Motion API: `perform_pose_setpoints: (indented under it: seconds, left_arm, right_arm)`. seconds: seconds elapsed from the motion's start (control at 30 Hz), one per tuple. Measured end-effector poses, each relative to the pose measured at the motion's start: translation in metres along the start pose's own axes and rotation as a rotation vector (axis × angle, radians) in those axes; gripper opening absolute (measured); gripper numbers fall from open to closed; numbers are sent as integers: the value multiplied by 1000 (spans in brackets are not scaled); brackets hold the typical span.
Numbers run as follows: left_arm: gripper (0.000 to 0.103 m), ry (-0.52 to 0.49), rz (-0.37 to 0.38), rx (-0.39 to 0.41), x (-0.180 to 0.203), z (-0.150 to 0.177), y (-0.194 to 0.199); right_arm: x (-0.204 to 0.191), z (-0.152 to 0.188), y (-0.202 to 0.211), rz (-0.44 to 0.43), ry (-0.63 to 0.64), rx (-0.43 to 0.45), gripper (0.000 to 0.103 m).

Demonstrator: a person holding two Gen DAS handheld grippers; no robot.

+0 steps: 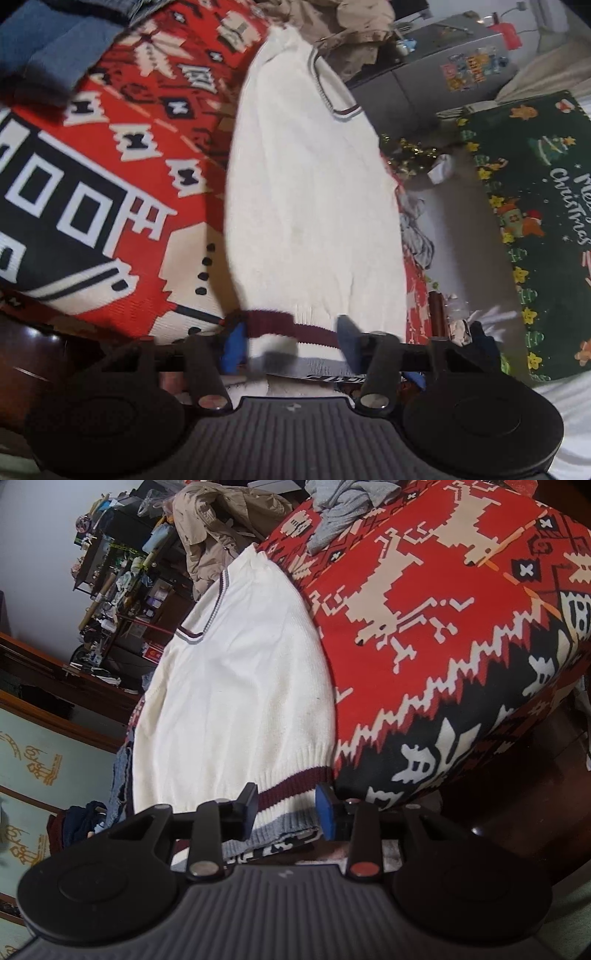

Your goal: Fold clothes

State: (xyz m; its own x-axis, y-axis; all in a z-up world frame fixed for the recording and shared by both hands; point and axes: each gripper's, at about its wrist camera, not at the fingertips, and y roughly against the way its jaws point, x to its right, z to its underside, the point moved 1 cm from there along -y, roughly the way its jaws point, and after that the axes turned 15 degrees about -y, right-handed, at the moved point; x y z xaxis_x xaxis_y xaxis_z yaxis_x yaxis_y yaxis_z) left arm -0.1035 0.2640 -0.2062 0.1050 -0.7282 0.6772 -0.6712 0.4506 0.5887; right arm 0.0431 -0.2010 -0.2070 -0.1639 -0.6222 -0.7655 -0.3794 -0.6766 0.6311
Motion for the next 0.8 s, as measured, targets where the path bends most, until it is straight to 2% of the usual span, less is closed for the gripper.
perform_pose_setpoints:
  seconds: [0.1, 0.23, 0.3, 0.37, 0.5, 0.7, 0.8]
  left_arm:
    - [33, -23, -18, 9, 10, -2, -1]
    - [29, -29, -55, 28, 16, -5, 2]
    - [7, -8, -74, 29, 13, -6, 1]
    - [7, -2, -96, 27, 12, -6, 0]
    - [7, -56, -179, 15, 18, -6, -2]
    - [6, -84, -218, 25, 21, -7, 2]
    - [6, -90, -231, 21, 20, -7, 2]
  right_arm:
    - [-2, 1, 3, -12, 20, 3, 39]
    - [0, 1, 0, -5, 24, -11, 40]
    - [1, -1, -1, 4, 16, -7, 41]
    - [3, -3, -1, 10, 6, 1, 44]
    - [10, -7, 6, 3, -23, 14, 45]
    - [24, -9, 10, 1, -83, 11, 45]
    - [31, -7, 8, -27, -134, 0, 45]
